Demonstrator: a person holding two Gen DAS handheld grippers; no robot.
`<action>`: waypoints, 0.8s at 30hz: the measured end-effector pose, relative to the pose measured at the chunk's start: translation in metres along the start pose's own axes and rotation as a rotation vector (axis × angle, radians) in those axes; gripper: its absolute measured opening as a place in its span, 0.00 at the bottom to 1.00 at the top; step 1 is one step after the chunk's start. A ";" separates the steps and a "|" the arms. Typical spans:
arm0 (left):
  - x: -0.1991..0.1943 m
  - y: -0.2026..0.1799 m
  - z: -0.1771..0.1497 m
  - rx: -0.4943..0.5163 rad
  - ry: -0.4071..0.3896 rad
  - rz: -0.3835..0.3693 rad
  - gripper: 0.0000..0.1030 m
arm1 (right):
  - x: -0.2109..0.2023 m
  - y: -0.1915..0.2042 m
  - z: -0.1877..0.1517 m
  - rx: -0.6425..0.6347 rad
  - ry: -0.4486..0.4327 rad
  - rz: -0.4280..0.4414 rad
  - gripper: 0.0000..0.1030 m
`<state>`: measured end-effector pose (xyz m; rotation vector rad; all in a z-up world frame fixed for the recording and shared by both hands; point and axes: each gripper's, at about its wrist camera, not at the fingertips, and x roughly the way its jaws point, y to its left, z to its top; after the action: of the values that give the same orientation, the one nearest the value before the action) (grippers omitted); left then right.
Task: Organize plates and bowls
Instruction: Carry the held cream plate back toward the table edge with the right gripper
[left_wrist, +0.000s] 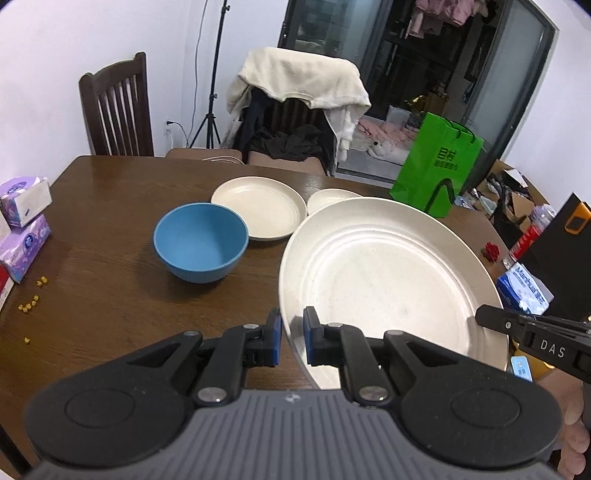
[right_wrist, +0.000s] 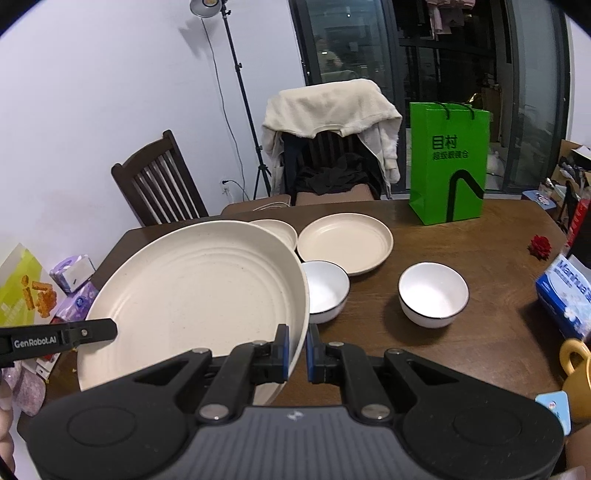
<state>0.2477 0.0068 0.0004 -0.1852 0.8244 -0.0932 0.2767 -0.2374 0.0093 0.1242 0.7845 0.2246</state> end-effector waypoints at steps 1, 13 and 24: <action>0.000 -0.001 -0.002 0.004 0.002 -0.003 0.12 | -0.001 -0.002 -0.002 0.002 -0.001 -0.003 0.09; 0.007 -0.008 -0.032 0.040 0.051 -0.036 0.12 | -0.011 -0.013 -0.034 0.016 0.009 -0.039 0.09; 0.019 -0.010 -0.059 0.078 0.101 -0.041 0.12 | -0.007 -0.021 -0.067 0.020 0.039 -0.054 0.09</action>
<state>0.2166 -0.0134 -0.0504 -0.1247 0.9161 -0.1740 0.2278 -0.2574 -0.0369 0.1178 0.8276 0.1688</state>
